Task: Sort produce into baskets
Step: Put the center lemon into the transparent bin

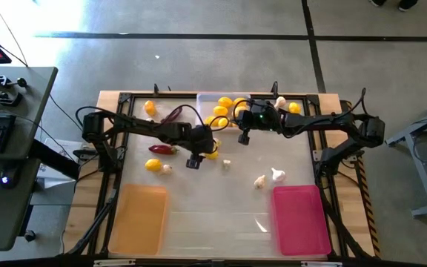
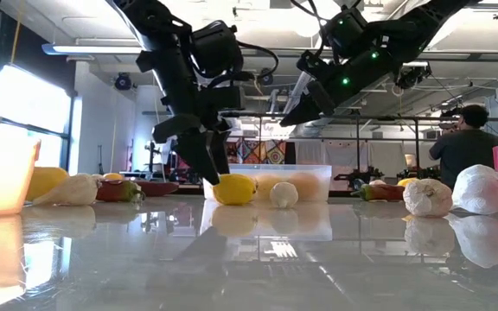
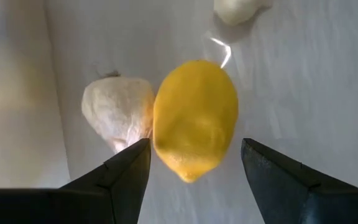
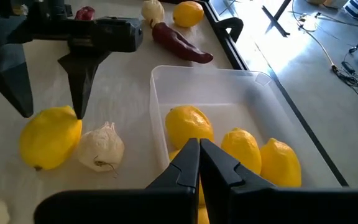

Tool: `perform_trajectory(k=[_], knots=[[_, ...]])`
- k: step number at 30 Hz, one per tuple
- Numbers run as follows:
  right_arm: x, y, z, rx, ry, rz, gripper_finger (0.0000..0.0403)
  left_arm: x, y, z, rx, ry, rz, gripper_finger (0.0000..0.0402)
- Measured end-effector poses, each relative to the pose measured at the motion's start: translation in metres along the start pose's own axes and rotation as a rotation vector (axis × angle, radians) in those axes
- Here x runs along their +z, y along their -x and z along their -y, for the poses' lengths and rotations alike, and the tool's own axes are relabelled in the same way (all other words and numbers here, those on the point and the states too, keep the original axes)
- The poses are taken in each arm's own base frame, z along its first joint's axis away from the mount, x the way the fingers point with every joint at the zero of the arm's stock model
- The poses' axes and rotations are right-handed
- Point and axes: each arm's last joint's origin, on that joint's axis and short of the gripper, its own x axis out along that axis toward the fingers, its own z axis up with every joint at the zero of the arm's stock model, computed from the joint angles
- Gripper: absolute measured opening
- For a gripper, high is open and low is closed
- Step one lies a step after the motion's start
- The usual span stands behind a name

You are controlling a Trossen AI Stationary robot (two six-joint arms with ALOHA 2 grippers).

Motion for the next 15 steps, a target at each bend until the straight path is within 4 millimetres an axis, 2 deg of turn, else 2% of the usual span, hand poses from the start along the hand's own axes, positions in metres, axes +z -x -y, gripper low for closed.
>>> perform_trajectory(k=[5, 15], knots=[[0.0, 0.0, -0.0001, 0.001, -0.017, 0.0, 0.0, 0.0002, 0.0, 0.0011, -0.025, 0.0, 0.009, 0.0229], [0.0001, 0.0, -0.0002, 0.001, -0.025, 0.0, 0.0, 0.0002, 0.0, 0.0017, -0.049, 0.018, 0.017, 0.0177]])
